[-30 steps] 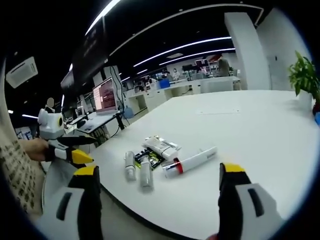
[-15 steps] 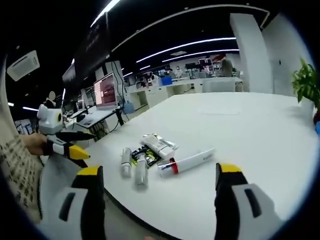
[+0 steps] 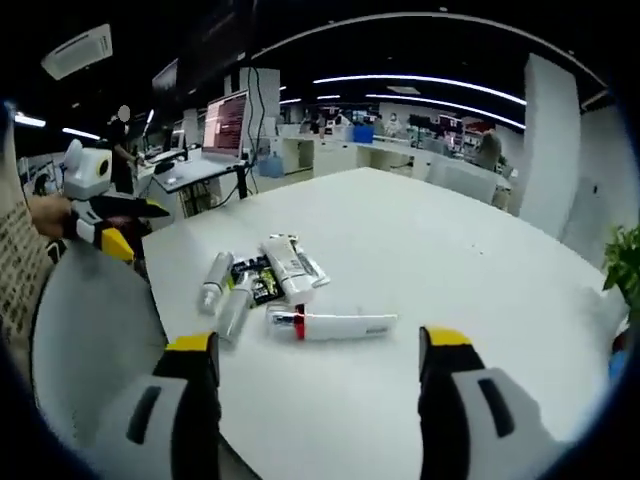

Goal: Arrange the skincare products in the storage area until every visible bottle or jar stands upright without overlapping.

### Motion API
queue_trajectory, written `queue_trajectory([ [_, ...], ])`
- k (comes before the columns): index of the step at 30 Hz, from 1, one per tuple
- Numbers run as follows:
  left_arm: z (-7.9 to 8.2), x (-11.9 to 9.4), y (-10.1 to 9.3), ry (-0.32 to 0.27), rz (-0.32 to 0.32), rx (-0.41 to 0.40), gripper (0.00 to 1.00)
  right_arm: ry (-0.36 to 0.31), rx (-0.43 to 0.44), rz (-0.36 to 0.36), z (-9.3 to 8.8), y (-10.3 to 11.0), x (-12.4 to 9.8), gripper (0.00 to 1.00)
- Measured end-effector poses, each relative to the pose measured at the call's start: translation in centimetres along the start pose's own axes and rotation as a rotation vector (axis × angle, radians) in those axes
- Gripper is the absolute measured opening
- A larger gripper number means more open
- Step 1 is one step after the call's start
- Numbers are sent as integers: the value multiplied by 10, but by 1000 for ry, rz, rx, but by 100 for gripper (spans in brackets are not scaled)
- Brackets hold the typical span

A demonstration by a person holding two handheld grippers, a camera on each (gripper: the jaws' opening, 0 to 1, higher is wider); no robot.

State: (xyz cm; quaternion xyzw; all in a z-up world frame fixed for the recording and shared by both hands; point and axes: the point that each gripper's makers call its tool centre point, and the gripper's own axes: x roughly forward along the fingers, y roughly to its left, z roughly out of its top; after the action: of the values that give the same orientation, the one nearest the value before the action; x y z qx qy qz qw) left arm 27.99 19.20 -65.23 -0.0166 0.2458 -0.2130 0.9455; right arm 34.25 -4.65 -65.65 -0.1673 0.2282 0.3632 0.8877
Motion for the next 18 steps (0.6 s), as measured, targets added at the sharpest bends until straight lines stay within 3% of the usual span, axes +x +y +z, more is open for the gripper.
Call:
queue_trajectory([
  [6, 0, -1, 2, -8, 3, -16, 97, 55, -105, 57, -1, -3, 20, 81],
  [14, 0, 0, 2, -3, -3, -20, 97, 156, -244, 168, -13, 6, 46, 70],
  [18, -1, 0, 2, 2, -7, -25, 95, 204, -378, 232, -19, 13, 62, 67],
])
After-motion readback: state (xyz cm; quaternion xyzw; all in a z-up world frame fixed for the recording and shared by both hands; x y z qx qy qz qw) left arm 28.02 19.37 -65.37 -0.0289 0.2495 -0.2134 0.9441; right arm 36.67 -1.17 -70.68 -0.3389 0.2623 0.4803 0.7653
